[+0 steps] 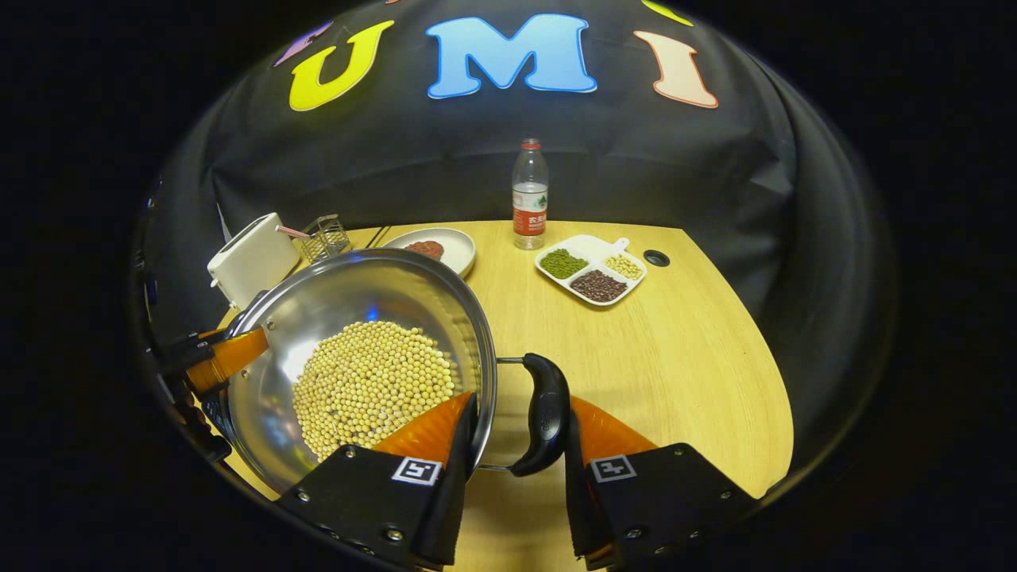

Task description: First push the handle of the pot to place it horizontally, then grasp the pot with both hands and set it on the induction cooktop.

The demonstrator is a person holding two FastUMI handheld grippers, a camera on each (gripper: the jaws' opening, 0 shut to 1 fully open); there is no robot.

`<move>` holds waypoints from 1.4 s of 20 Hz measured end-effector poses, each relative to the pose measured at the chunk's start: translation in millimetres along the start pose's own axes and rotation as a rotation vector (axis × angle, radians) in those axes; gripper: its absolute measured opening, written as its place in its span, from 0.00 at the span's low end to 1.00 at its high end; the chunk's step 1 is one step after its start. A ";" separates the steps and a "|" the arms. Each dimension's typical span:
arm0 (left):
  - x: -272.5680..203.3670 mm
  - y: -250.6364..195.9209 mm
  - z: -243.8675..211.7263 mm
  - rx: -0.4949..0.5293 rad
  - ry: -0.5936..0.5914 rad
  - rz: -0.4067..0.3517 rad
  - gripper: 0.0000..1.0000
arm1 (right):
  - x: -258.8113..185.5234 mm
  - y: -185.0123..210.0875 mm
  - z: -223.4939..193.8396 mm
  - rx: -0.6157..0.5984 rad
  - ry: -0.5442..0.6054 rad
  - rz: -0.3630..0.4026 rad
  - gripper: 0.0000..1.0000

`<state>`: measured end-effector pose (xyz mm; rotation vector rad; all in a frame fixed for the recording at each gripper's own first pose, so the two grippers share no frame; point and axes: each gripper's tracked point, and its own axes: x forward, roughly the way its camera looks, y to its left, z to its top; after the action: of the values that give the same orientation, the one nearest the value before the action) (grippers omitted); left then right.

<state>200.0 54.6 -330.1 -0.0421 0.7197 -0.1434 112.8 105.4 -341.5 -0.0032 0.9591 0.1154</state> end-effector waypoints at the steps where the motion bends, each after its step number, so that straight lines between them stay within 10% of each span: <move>1: -2.0 10.2 1.9 0.002 0.001 0.003 0.66 | 0.0 9.4 0.4 0.000 -0.001 0.003 0.53; 28: 5.8 244.3 -4.4 -0.012 0.008 0.093 0.66 | 44.8 224.7 9.5 0.001 0.004 0.061 0.53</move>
<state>229.8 295.6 -358.6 -0.0191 0.7296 -0.0500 123.5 333.6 -361.8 0.0271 0.9634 0.1712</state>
